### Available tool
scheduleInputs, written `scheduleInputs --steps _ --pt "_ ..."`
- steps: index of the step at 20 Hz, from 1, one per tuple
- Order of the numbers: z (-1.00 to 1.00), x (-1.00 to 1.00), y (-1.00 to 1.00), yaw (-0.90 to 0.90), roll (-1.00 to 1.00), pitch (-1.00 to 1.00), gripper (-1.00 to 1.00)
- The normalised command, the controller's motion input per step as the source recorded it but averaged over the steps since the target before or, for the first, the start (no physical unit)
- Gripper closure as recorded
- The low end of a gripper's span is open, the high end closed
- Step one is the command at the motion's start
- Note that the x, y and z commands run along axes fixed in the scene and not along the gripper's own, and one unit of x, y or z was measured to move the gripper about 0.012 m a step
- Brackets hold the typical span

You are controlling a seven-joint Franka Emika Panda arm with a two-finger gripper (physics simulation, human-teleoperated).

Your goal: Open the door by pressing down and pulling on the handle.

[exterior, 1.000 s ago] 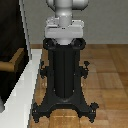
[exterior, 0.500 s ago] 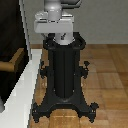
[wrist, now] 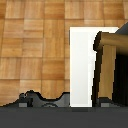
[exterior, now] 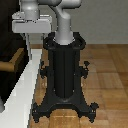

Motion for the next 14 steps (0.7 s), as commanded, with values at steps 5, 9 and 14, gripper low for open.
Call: scheduleInputs --steps 5,9,14 --pt "0.0 0.0 -0.8 0.0 0.0 0.0 -1.0" --pt "0.0 0.0 -0.5 0.0 0.0 0.0 -1.0" --pt "0.0 0.0 -0.2 0.0 0.0 0.0 -1.0"
